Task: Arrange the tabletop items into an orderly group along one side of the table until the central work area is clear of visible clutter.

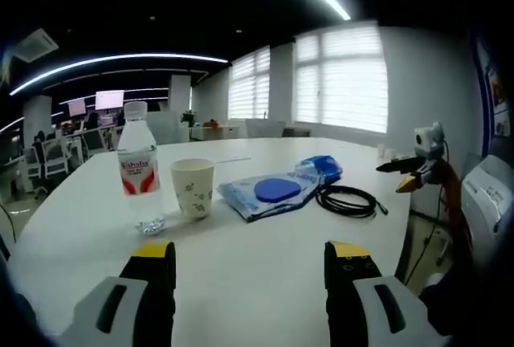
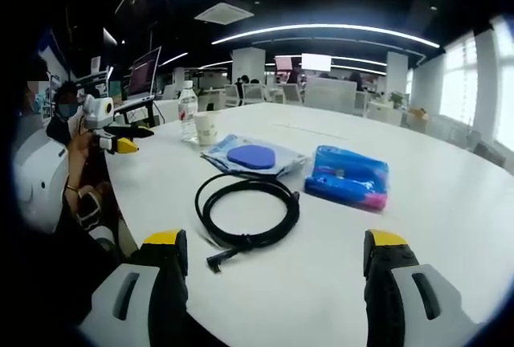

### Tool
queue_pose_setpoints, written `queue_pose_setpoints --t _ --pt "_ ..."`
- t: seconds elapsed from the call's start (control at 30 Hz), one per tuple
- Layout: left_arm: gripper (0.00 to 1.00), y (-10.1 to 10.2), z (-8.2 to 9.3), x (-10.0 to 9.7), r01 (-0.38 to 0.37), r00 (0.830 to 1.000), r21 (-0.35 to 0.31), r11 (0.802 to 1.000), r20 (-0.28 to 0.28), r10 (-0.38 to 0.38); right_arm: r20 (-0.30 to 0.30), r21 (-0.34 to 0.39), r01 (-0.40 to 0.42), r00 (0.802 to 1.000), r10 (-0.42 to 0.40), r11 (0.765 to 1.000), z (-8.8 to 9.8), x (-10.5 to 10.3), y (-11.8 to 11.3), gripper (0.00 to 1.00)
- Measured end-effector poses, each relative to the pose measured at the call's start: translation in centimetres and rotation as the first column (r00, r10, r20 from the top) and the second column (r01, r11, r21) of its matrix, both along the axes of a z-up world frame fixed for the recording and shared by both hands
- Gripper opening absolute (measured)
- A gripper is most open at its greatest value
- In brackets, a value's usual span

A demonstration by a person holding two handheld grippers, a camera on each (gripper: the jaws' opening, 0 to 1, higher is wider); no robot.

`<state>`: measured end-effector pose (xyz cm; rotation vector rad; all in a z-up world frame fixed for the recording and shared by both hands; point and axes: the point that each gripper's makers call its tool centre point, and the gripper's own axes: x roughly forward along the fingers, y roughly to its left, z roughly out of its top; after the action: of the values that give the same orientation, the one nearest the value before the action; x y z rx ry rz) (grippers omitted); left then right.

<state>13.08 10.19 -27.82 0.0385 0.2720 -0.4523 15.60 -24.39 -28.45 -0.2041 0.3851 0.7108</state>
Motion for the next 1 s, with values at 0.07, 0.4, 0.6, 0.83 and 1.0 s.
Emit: queue_pose_setpoints --t 0.07,0.4,0.6,0.83,1.0 --pt "0.75 0.03 0.00 0.04 -0.001 1.000 -0.002 1.000 0.001 0.001 0.000 0.000 -0.001 1.000 0.001 1.000 0.04 0.01 0.02 0.88" --pt "0.75 0.31 0.16 0.12 -0.007 1.000 -0.016 1.000 0.003 0.007 -0.004 -0.006 -0.001 1.000 0.001 1.000 -0.02 0.12 0.29 0.89" --pt "0.75 0.42 0.05 0.08 -0.011 1.000 -0.013 1.000 -0.002 0.011 -0.005 -0.007 -0.002 1.000 0.002 1.000 -0.08 0.19 0.42 0.89" --pt "0.75 0.53 0.05 0.03 -0.015 1.000 -0.011 1.000 -0.002 0.015 -0.008 -0.007 0.000 1.000 0.000 1.000 -0.19 0.20 0.27 0.89" --pt "0.75 0.47 0.04 0.04 -0.015 1.000 -0.008 1.000 -0.001 0.015 -0.009 -0.003 0.004 1.000 -0.004 1.000 -0.15 0.28 0.10 0.89"
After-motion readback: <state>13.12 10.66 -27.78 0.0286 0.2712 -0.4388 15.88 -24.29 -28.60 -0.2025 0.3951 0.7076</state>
